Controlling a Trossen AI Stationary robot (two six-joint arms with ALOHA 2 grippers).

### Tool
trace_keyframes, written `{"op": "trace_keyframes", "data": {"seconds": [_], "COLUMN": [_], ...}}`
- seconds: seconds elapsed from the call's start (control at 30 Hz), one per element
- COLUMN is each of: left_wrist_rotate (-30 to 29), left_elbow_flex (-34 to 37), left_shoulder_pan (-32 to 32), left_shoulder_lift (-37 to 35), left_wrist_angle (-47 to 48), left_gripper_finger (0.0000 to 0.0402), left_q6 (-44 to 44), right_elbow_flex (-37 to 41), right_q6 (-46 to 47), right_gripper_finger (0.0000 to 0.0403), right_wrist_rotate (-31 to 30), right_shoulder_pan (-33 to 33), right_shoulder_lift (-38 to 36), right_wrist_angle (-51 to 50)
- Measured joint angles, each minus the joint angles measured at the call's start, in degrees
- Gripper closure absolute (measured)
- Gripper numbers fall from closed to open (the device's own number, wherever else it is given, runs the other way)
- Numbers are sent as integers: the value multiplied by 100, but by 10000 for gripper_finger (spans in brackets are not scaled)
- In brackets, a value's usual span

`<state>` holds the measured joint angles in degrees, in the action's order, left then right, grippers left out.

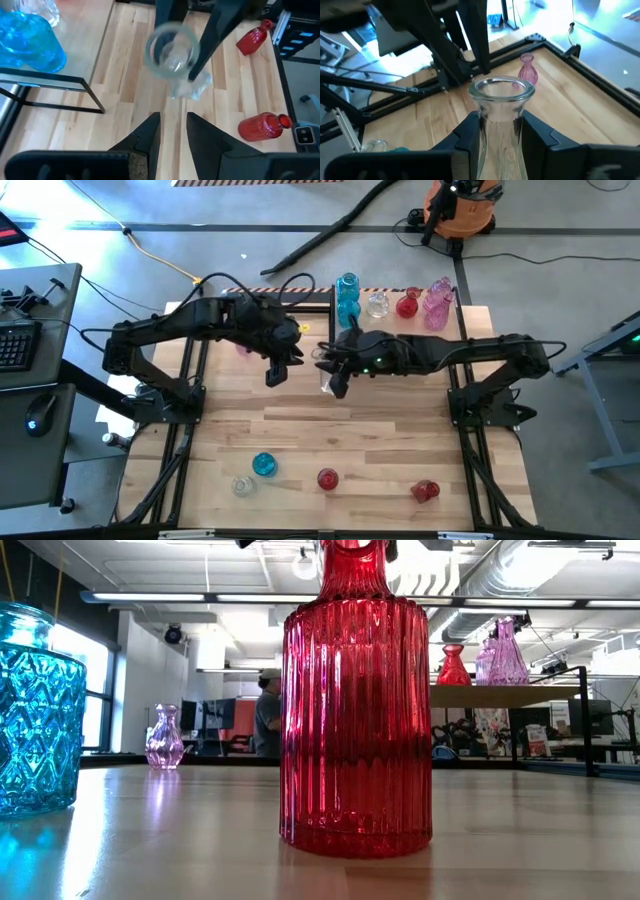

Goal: Sort vases onto shelf
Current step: Put the top transparent vase on the shelf aligned with the other transparent vase

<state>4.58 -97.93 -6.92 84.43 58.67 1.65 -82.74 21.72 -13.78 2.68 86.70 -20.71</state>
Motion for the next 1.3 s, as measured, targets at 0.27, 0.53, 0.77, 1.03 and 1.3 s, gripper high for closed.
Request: {"op": "trace_keyframes", "data": {"seconds": [0.27,0.53,0.77,1.03,1.3], "left_wrist_rotate": [-64,-74,-79,-79,-85], "left_elbow_flex": [0,0,0,0,0], "left_shoulder_pan": [-7,-9,-9,-9,-31], "left_shoulder_lift": [1,1,1,1,1], "left_wrist_angle": [0,0,0,0,-2], "left_gripper_finger": [316,316,316,316,316], "left_q6": [-101,-151,-142,-24,421], "right_elbow_flex": [0,0,0,0,0], "right_q6": [-199,-632,-1144,-1558,-1581], "right_gripper_finger": [321,320,320,320,320], "right_wrist_rotate": [-161,-559,-663,-1015,-1303], "right_shoulder_pan": [0,0,-2,-4,-4], "right_shoulder_lift": [-567,-1164,-1673,-2388,-3102], "right_wrist_angle": [-10,2,-30,-593,-1436]}}
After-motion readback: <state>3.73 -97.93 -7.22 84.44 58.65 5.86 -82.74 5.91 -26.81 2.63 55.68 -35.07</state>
